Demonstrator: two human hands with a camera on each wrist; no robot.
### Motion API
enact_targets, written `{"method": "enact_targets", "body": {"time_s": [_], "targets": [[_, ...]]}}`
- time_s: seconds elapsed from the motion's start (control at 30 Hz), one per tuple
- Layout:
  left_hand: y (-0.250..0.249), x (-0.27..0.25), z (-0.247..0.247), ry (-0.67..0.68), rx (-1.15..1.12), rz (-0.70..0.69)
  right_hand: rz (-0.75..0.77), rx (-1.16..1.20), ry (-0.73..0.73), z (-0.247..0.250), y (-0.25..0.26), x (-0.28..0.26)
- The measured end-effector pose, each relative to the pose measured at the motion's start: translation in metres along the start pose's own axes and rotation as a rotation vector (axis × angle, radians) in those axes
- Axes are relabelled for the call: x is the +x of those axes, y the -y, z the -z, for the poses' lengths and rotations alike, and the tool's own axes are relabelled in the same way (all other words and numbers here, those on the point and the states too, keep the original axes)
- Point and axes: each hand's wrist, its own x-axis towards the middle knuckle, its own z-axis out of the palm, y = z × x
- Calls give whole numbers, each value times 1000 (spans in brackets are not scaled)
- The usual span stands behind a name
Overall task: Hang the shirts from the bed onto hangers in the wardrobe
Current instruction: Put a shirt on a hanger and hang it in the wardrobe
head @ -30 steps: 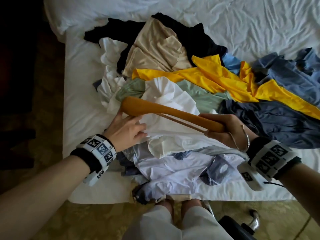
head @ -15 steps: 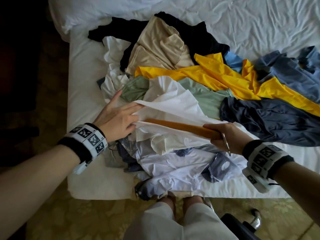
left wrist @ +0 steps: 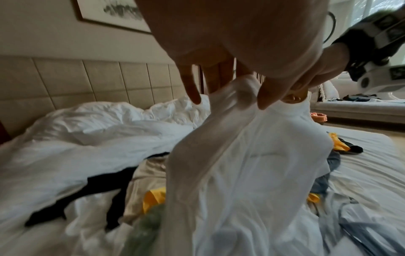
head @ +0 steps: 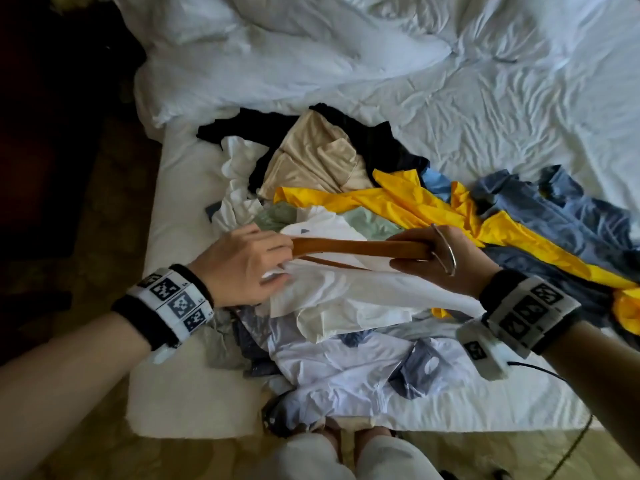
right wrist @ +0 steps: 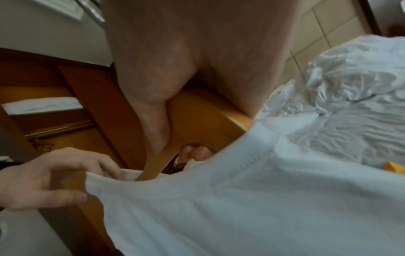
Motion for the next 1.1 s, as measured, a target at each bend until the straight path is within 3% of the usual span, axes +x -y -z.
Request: {"method": "enact_targets", "body": {"time_s": [0.13,0.3,0.43,0.57,0.67,0.77,0.87,1.0,1.1], "targets": [[-2,14,59,-176,52,-25,46,-23,-34,56,52,8],[-10,44,151,-378,106,44,118,91,-13,134,141,11],[-23,64,220,-510,149,83,194,25,-74,181,209,16],[-45,85,270,-609,153,112,272,6,-97,214,264,16],[-63,106,301,-633,117,213,342,20,-88,233,301,13],[-74,124,329,-700,35,310,382,10,-128,246,328,15],[-77,134,347,-666,69,438,394,-40,-192,253,339,18],[-71,134,357,-675,-9,538,413,-111,-390,261,331,15],[-65,134,361,-678,-42,592,504,20,-510,264,329,10]]}}
